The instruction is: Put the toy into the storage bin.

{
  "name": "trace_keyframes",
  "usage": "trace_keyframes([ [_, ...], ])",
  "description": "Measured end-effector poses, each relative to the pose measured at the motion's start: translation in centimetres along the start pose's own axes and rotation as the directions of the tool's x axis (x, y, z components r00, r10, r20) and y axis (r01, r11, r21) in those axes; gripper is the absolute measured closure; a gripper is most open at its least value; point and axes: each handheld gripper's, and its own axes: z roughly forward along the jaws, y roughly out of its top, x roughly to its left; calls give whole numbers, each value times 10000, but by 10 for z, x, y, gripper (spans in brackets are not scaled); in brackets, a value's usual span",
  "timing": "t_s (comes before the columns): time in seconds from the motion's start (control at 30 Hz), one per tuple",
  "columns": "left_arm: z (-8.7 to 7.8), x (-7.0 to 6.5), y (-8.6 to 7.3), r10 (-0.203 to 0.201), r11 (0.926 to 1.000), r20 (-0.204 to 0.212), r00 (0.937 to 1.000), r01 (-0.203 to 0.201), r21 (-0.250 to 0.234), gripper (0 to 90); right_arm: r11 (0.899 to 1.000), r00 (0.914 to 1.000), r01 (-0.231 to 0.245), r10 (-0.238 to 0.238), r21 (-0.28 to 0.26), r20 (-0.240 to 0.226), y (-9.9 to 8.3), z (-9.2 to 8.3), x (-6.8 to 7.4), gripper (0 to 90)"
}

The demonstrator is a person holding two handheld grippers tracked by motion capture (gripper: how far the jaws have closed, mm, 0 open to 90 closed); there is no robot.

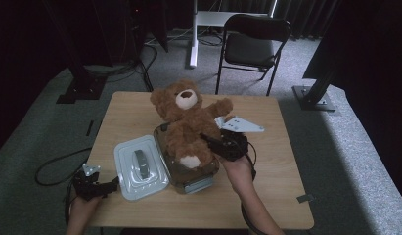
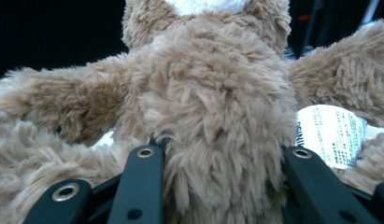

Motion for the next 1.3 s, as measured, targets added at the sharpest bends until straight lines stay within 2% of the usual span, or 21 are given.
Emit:
trace_keyframes([
  [0.2,0,0,0,42,10000,9,10000,-42,2,7,9975,9995,320,-323,630,38,-14,19,8,640],
  [0.33,0,0,0,29,10000,28,10000,-29,-5,7,9905,9986,509,-526,1274,101,-29,28,9,639],
  [0.43,0,0,0,52,10000,52,10000,-52,-6,7,9844,9992,390,-379,1715,-100,-44,34,6,636],
  [0.53,1,-1,0,30,10000,62,10000,-29,-44,7,9809,9993,327,-292,1916,-213,-56,36,5,632],
  [0.6,0,-1,0,75,10000,68,9999,-75,-21,7,9788,9990,442,-434,2001,-83,-61,35,5,631],
  [0.83,0,-1,0,63,10000,83,9999,-63,-10,7,9697,9973,707,-640,2339,-362,-65,25,-4,623],
  [1.0,1,-1,0,10,10000,80,10000,-10,-50,7,9682,9972,691,-600,2406,-448,-70,12,-17,613],
  [1.13,0,-1,0,36,10000,79,10000,-36,-25,7,9645,9950,919,-793,2476,-606,-73,1,-29,599],
  [1.3,1,-1,0,31,10000,82,10000,-30,-30,7,9630,9961,807,-684,2572,-566,-74,-8,-40,580],
])
